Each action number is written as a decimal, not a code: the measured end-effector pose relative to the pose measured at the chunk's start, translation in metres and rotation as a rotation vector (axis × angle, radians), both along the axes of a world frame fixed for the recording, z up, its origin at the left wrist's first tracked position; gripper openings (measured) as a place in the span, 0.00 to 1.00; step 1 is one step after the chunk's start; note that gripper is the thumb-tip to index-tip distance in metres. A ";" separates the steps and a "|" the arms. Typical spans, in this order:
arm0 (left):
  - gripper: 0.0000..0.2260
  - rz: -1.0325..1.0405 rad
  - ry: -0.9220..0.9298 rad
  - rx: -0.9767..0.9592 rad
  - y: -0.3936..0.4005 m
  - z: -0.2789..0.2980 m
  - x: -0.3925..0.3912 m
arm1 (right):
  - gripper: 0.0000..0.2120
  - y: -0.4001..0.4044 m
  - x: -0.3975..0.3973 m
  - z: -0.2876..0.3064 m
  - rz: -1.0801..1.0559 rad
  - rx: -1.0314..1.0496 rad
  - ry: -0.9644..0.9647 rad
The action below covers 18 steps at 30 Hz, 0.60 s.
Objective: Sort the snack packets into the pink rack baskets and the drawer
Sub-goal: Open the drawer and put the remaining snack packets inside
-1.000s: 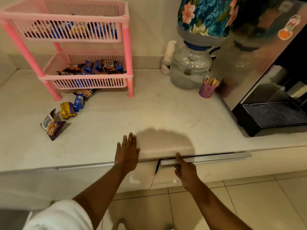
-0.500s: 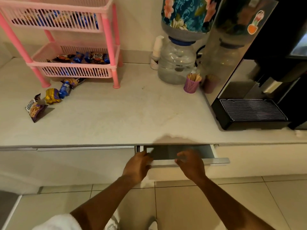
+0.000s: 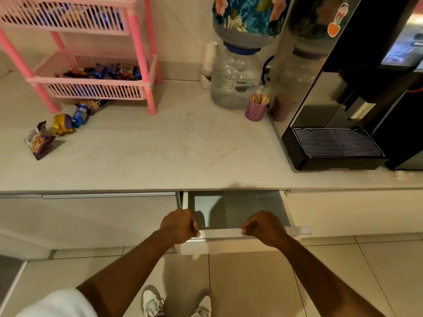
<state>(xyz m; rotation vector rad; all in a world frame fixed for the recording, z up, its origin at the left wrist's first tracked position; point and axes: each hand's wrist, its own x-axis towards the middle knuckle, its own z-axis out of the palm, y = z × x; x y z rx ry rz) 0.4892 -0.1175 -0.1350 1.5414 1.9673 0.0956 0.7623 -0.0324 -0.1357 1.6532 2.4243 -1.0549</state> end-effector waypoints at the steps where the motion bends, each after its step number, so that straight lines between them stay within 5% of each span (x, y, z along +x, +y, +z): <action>1: 0.09 -0.010 -0.021 -0.041 -0.001 0.000 0.001 | 0.05 0.000 0.002 0.001 0.008 -0.043 -0.002; 8: 0.10 -0.160 -0.309 -0.214 -0.015 -0.004 0.003 | 0.06 -0.005 0.014 0.006 0.149 -0.308 0.003; 18: 0.12 -0.280 -0.323 -0.460 -0.019 -0.007 0.017 | 0.13 -0.014 0.014 0.009 0.216 -0.485 -0.173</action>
